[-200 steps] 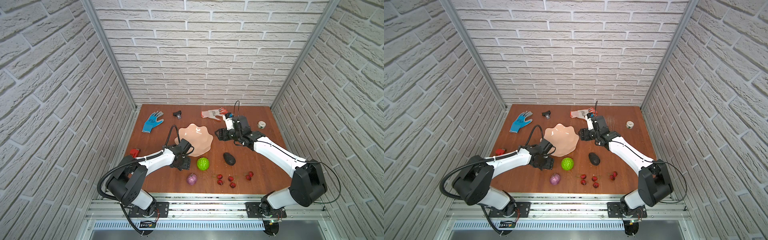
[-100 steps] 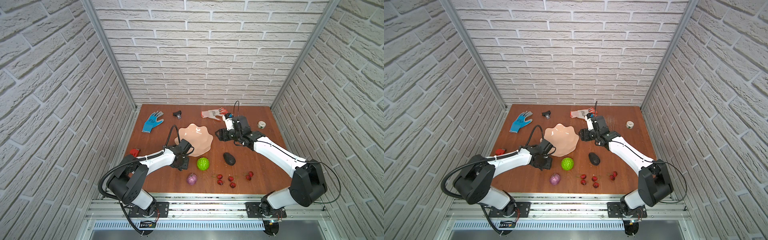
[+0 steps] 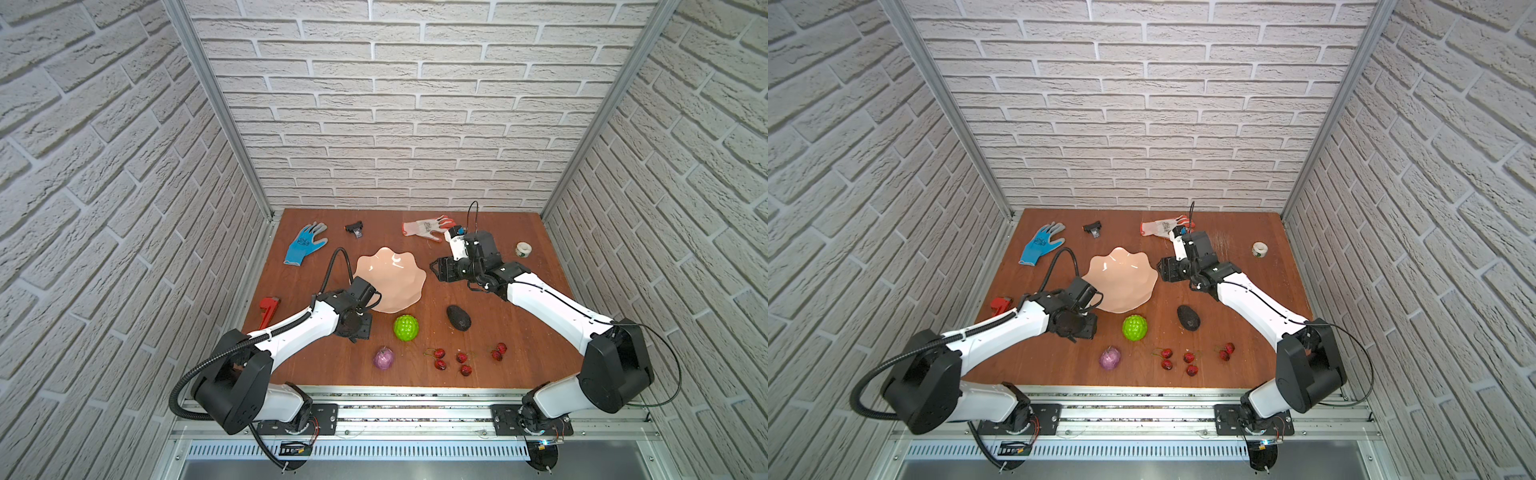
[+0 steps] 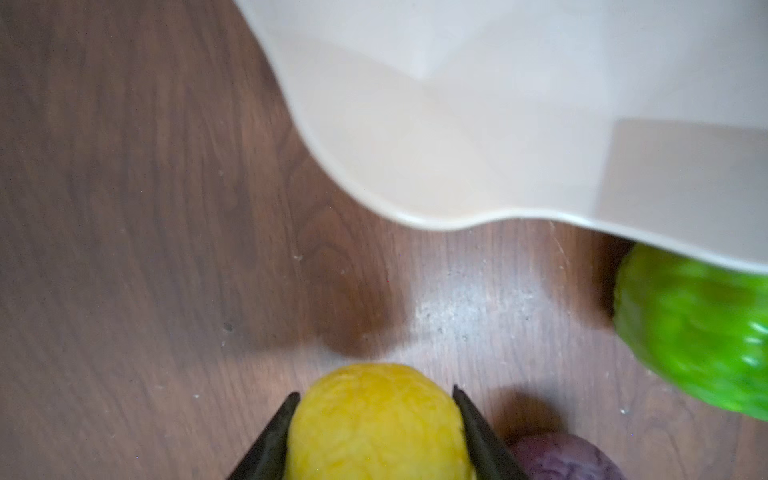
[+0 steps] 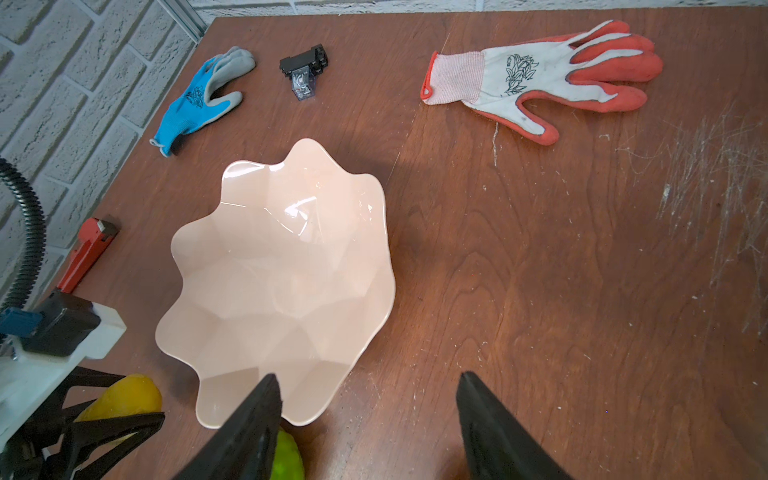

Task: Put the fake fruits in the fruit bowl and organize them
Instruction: 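Close the left gripper on the yellow pear and lift it, then carry the pear over the pink bowl and lower it inside with the left gripper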

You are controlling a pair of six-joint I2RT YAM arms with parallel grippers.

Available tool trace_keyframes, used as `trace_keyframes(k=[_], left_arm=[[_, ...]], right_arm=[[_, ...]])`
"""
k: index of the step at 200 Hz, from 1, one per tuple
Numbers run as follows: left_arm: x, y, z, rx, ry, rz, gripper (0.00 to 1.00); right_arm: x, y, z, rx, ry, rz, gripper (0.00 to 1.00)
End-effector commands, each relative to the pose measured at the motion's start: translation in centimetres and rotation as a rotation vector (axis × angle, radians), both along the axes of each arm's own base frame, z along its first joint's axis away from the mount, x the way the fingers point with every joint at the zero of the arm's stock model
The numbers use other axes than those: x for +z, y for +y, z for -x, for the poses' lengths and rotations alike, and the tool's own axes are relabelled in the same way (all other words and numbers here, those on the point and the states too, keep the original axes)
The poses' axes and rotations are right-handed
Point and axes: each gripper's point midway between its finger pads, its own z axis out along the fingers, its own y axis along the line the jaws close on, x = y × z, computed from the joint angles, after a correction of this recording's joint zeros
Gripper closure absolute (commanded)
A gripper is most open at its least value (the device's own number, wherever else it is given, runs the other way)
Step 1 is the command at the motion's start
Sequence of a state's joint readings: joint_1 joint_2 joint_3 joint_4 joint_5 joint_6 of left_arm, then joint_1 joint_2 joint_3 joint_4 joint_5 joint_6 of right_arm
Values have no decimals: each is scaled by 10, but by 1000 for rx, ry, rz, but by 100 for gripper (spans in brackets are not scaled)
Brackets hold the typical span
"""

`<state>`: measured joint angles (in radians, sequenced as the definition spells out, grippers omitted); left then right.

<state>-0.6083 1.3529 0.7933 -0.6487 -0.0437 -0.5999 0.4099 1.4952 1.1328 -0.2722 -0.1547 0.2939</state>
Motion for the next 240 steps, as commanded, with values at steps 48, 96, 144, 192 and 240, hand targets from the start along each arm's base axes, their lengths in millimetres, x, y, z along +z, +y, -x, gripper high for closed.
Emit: trace_keyframes(k=[48,96,144,192,240], left_arm=[[67,12,-6,55,-15,112,55],[105,-11,-67,-14,-59,140,55],[97,-36,-132,-36,-81,105,56],[73,-62,-175,-68,-69,96,56],[43,-73,-185,-81,-33,49,56]], right_arm=[[35,18,-13,23,-84,-92,31],[29,16,-11,9,-78,-97,32],[30,9,-1,-6,-88,-106,32],[16,3,9,-44,-68,-129,32],[15,-1,16,-41,-78,-121,32]])
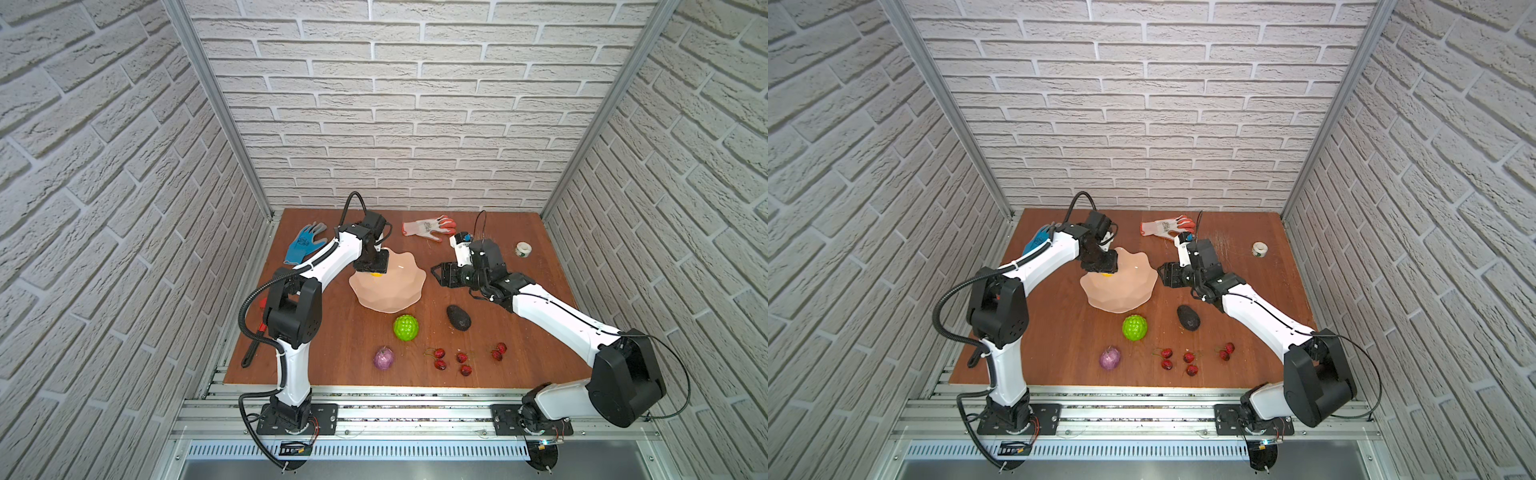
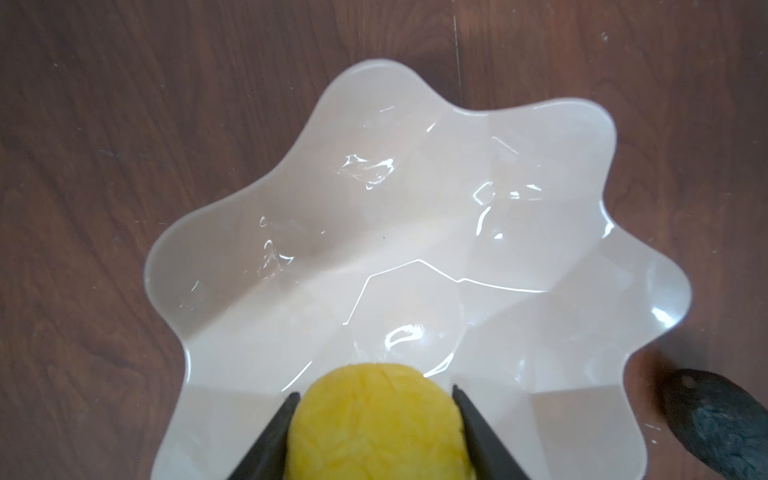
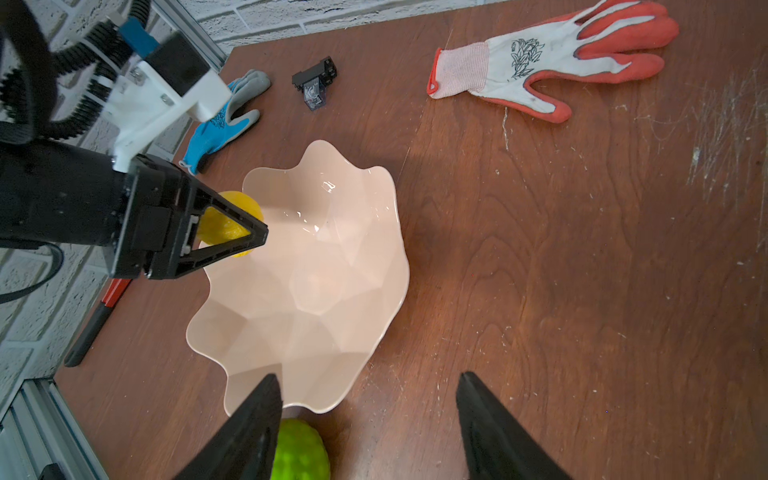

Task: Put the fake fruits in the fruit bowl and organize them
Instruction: 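Carry the pear over the pink bowl and lower it inside with the left gripper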

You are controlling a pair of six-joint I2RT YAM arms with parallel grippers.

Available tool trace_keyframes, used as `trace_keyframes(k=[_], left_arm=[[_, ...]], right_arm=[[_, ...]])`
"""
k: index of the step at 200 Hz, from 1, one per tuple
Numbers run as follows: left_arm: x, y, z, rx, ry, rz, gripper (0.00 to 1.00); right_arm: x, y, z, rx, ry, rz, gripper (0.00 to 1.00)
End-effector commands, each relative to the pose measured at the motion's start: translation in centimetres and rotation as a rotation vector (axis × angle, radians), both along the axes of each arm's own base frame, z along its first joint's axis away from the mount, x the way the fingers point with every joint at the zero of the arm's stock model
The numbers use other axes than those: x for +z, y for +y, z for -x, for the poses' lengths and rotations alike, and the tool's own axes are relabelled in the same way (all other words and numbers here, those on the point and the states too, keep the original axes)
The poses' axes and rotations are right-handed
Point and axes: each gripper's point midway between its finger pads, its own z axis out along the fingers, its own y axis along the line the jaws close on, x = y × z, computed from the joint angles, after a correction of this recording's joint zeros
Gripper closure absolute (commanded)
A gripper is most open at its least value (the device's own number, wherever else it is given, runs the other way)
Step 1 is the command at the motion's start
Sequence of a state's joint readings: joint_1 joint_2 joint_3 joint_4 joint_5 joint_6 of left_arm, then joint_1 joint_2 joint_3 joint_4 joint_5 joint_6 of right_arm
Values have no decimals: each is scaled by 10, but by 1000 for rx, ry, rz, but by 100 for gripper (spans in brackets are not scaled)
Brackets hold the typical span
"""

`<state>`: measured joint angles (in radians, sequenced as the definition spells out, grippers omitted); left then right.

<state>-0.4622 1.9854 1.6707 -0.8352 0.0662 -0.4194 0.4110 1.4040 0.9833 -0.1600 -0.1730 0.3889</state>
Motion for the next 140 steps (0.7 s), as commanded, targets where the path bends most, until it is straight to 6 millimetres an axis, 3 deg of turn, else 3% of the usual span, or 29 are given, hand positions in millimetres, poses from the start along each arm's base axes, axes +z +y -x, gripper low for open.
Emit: trace_keyframes(k=[1,76,140], left_arm=[[-6,-6,-6,-22,-10,-26,56],[-45,-11,-16,-38,11,-117,56],[-58,-16,-22,-45,8,-143,54]], right_arm=[[22,3,-2,-1,-77,-27,31],[18,-1,4,1,-69,-2,31],[17,-7,10,-4,-69,23,31]])
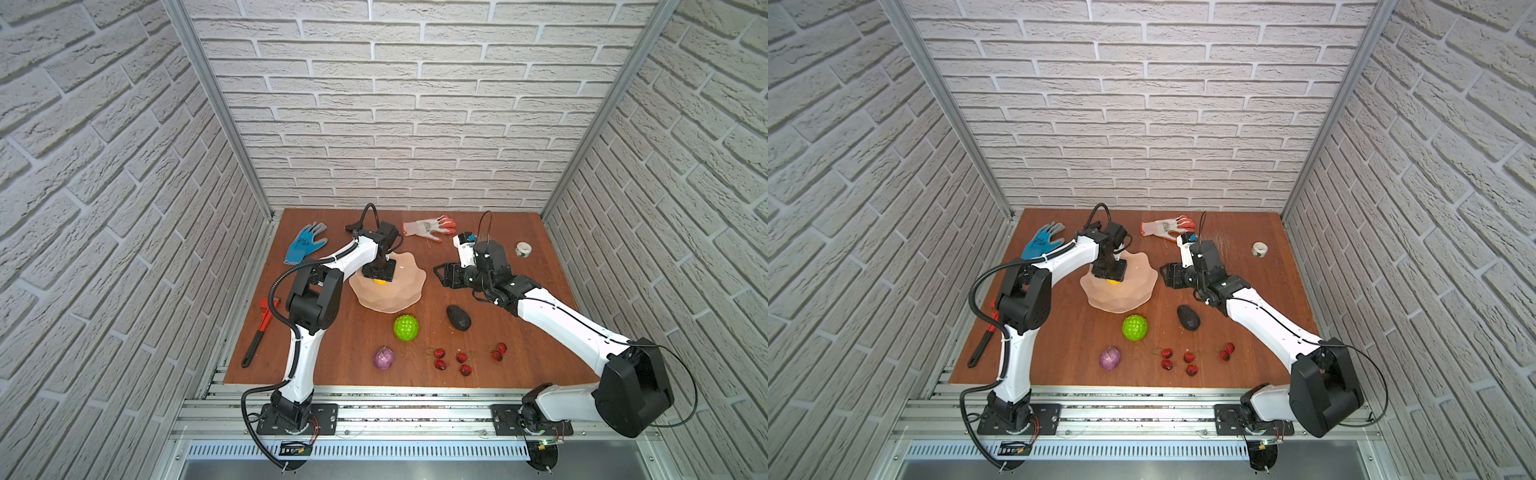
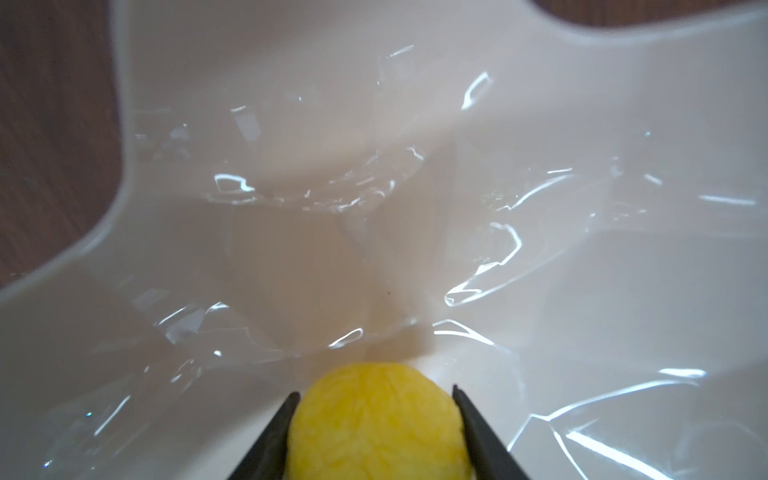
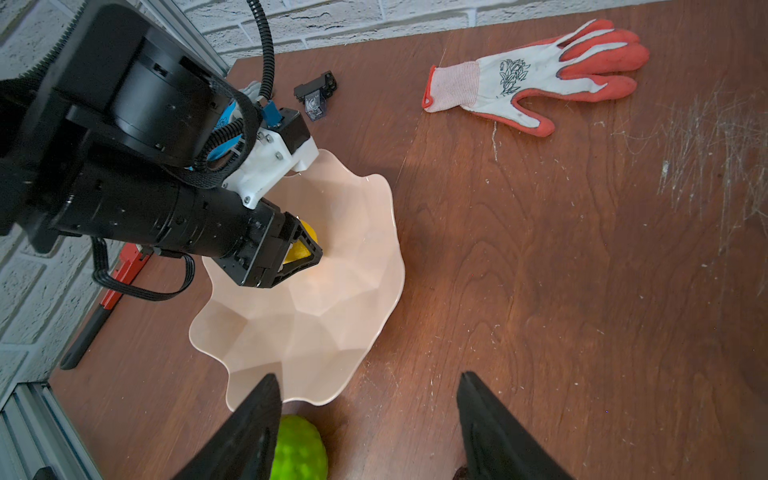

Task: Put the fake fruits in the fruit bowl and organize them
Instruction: 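Carry the pear over the pink bowl and lower it inside with the left gripper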

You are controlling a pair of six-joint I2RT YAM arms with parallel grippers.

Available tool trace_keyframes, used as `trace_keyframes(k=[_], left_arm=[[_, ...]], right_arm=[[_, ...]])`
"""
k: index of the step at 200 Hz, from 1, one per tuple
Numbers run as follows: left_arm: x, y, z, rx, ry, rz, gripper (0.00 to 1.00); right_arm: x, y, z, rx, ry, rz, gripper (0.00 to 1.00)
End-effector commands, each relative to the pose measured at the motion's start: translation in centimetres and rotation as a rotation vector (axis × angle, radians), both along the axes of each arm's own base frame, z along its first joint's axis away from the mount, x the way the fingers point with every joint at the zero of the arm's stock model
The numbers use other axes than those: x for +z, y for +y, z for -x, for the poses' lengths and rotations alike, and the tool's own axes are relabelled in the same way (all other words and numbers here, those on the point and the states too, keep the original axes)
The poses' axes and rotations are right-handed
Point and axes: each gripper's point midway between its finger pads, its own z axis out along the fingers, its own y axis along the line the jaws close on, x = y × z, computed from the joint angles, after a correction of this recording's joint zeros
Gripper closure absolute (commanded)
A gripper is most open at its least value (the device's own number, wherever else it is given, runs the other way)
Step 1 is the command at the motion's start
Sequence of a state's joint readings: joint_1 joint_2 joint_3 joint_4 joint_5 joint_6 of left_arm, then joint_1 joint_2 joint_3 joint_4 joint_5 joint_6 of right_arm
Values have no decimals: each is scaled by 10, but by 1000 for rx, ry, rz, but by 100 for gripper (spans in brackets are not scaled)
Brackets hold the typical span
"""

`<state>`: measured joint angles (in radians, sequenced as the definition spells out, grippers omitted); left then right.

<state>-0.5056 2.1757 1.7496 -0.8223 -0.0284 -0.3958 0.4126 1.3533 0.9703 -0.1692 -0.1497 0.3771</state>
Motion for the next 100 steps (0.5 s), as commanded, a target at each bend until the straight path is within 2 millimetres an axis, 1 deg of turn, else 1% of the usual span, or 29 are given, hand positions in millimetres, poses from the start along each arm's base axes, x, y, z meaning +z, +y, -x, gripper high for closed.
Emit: trace_keyframes(k=[1,32,76,100], left_arm=[[2,-4,-10,-8,-33,-10,54],[-1,-3,-12,-7,-41,-26,51],[-8,-6,-12,-11,-39,-25,50],[-11,-8,-11,-16,-38,-30,46]], right_arm=[[6,-2,5,6,-32,14,31],[5,-4,7,6,-31,28,31],[7,-5,9,11,-34,36,31],[8,-7,10,9,-39,43,31]])
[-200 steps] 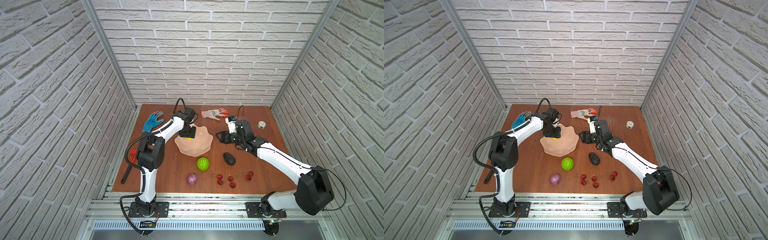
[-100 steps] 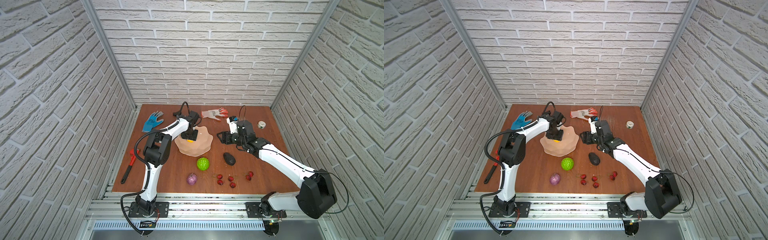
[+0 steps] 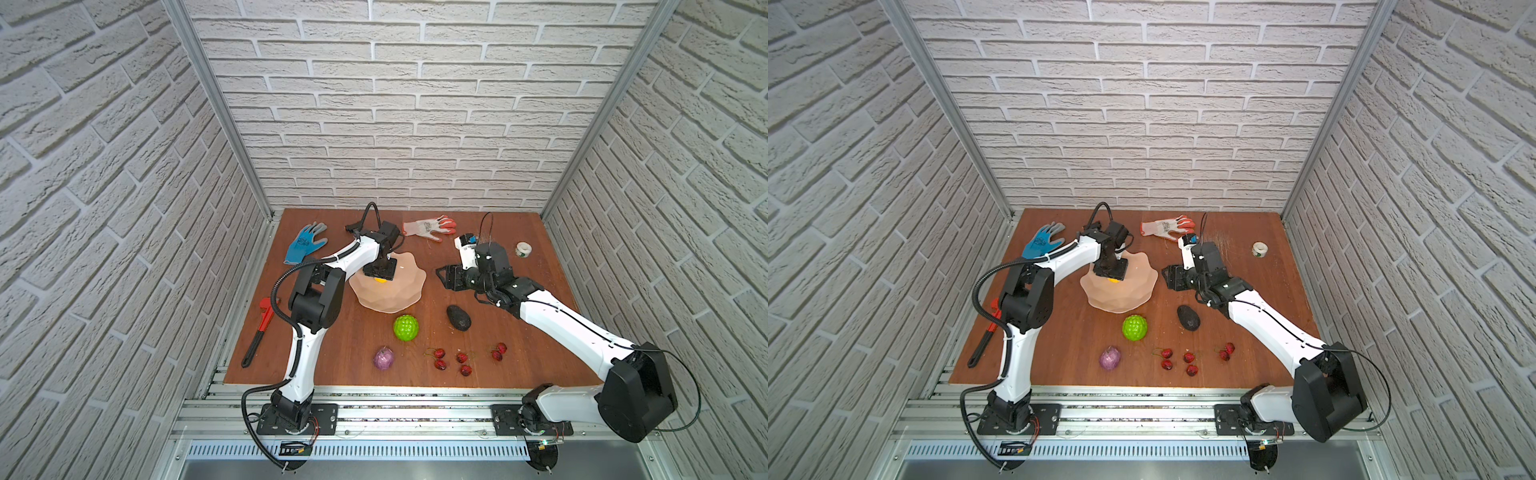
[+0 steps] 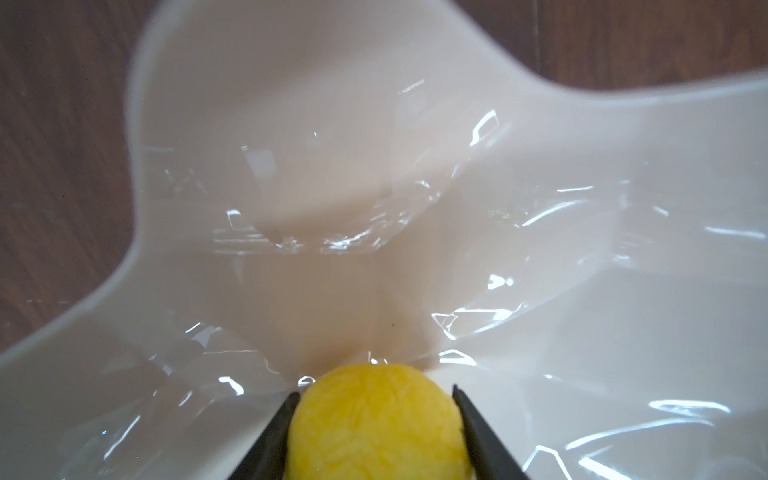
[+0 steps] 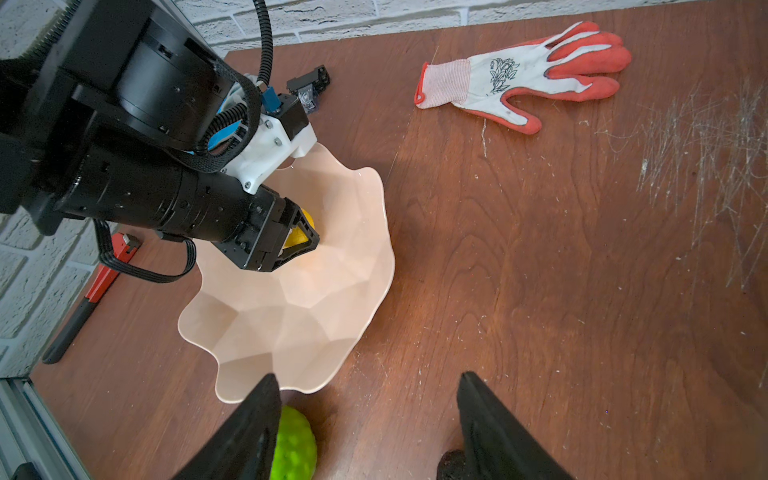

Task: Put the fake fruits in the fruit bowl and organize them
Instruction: 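Carry the pear over the pink bowl and lower it inside with the left gripper, then open the left gripper to release the pear while the right gripper moves to the avocado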

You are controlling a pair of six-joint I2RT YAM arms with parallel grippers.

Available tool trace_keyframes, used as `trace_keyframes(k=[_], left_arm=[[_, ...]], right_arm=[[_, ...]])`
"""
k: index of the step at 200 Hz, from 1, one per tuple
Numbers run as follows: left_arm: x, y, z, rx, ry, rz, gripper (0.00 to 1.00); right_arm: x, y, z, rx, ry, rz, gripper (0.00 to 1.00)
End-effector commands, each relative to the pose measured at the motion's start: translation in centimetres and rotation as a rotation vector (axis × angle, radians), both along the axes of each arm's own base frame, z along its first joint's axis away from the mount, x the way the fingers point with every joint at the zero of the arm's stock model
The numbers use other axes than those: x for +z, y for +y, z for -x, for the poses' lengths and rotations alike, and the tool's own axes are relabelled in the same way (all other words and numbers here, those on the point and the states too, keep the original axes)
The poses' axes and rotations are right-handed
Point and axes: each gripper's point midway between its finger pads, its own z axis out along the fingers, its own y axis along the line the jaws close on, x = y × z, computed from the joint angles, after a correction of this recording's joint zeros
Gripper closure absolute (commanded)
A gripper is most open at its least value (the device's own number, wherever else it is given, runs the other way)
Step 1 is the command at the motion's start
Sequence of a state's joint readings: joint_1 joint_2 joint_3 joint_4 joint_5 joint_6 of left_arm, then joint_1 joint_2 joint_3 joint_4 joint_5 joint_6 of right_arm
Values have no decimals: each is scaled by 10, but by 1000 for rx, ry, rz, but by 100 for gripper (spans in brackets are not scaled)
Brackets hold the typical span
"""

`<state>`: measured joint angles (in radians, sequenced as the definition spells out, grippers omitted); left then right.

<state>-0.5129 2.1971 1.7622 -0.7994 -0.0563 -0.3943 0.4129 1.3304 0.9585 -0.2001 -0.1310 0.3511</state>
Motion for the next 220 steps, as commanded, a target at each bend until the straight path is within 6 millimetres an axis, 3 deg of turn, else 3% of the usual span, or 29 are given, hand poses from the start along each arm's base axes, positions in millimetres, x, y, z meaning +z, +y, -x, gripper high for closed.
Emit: trace_keyframes(k=[1,67,77,121,187,220], left_arm=[[-7,-5,-4,-14,-13,-13,46],[-4,-5,-4,-2,-37,-14,34],[-4,-5,-3,-3,-37,-14,27],[3,-4,-3,3,-51,-7,24],[29,-13,-1,11,-88,41,21],[39,-8,3,28,-108,27,20]], right_arm=[[11,-1,4,9,-42,6,31],[9,-2,5,12,-36,18,29],[9,-2,5,13,-35,17,29],[11,-1,6,22,-39,16,25],[13,1,6,43,-39,31,24],[15,-2,10,42,-32,43,24]])
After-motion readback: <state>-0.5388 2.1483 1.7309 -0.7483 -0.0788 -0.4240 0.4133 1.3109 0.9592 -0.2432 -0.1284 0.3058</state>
